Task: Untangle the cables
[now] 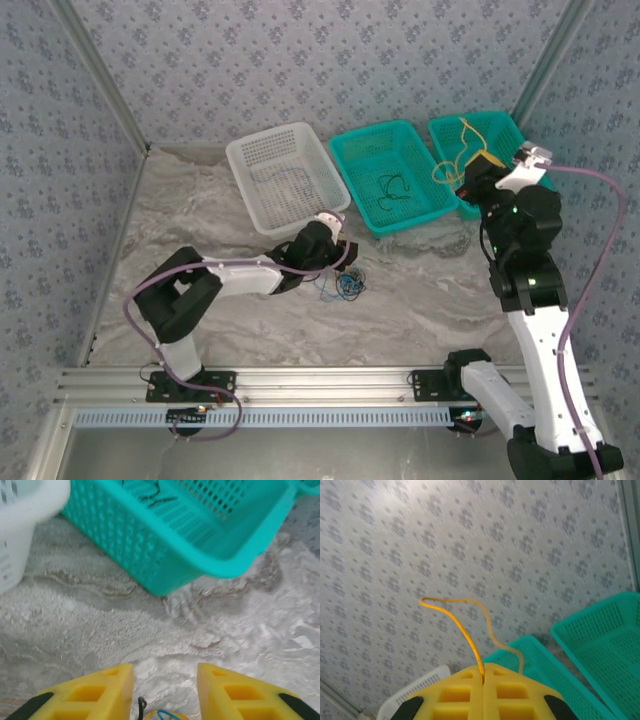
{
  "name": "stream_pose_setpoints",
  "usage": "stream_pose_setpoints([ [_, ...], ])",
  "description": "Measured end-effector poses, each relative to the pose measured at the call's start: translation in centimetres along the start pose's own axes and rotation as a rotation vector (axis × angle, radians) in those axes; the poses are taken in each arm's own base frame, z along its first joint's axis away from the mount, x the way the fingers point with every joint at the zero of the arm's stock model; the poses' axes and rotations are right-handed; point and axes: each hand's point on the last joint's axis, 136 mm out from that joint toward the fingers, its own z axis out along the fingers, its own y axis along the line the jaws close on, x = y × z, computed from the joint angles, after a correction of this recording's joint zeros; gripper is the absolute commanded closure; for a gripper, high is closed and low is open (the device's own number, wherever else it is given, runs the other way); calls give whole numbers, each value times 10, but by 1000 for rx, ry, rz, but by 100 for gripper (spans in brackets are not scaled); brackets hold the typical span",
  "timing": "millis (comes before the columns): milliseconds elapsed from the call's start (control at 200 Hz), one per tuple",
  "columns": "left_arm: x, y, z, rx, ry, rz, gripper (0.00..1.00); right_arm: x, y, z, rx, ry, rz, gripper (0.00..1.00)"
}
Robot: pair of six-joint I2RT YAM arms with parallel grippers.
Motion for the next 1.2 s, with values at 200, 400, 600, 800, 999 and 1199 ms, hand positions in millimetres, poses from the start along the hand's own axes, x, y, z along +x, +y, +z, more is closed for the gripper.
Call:
stream_pose_setpoints([
  [200,-25,-9,-19,11,-57,-20,33,46,-22,31,80,161,-10,100],
  [400,-41,-4,-42,-26,-115,-42,4,75,-41,49,140,272,-7,100],
  [600,-47,13,-66,-116,-163,-52,1,89,-50,59,156,323,-3,100],
  [800,-62,31,-101,-222,-246,-47,1,99,-71,70,206,347,-26,100],
  [999,-80,47,-131,-337,-326,2,1,111,-111,87,309,378,-64,100],
  [1199,-86,65,-148,-455,-366,24,1,127,-161,108,443,417,-90,100],
])
